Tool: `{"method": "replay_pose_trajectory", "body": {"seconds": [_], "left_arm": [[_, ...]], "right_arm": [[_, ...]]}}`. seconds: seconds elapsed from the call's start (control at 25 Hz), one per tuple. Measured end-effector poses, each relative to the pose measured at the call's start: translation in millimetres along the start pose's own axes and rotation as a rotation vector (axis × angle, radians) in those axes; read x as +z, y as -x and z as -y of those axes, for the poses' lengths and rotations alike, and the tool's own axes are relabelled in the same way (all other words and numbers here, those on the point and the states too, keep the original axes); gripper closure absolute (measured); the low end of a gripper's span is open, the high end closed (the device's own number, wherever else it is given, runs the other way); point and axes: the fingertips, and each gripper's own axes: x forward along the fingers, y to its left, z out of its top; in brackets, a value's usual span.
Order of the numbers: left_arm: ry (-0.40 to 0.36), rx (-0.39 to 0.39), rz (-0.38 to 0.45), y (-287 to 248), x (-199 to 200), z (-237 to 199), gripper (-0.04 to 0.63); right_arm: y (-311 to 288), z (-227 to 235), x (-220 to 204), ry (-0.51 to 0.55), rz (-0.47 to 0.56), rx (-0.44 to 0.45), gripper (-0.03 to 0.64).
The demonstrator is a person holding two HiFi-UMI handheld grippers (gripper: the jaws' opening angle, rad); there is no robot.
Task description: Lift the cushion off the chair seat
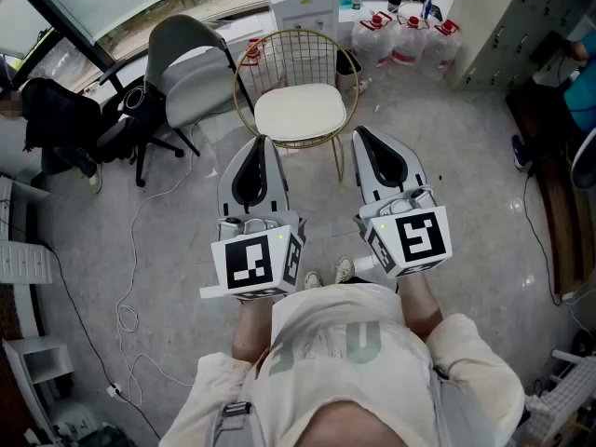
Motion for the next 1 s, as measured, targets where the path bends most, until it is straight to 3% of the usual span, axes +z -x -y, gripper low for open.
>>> {"method": "replay_pose_trajectory", "body": {"seconds": [0.4,0.64,0.8,1.0], "left_arm": [[0.011,0.010,-0.010,-12,-6,3,0.583],[-0.001,0.022,-0.025,-19,-16,11,0.583],[-0.010,0.044,-0.027,-24,-18,15,0.583],[-0.019,0.076,-0.026,-29,-21,16,0.583]], "right_arm": [[-3,7,-3,0.032,-0.015,0.039,0.601],[-7,-5,-19,0.025,-0.088,0.204,0.600],[-9,-3,-24,-0.063,-0.095,0.278,0.600],[-13,7,-18,0.041,-0.069,0.252,0.600]]}}
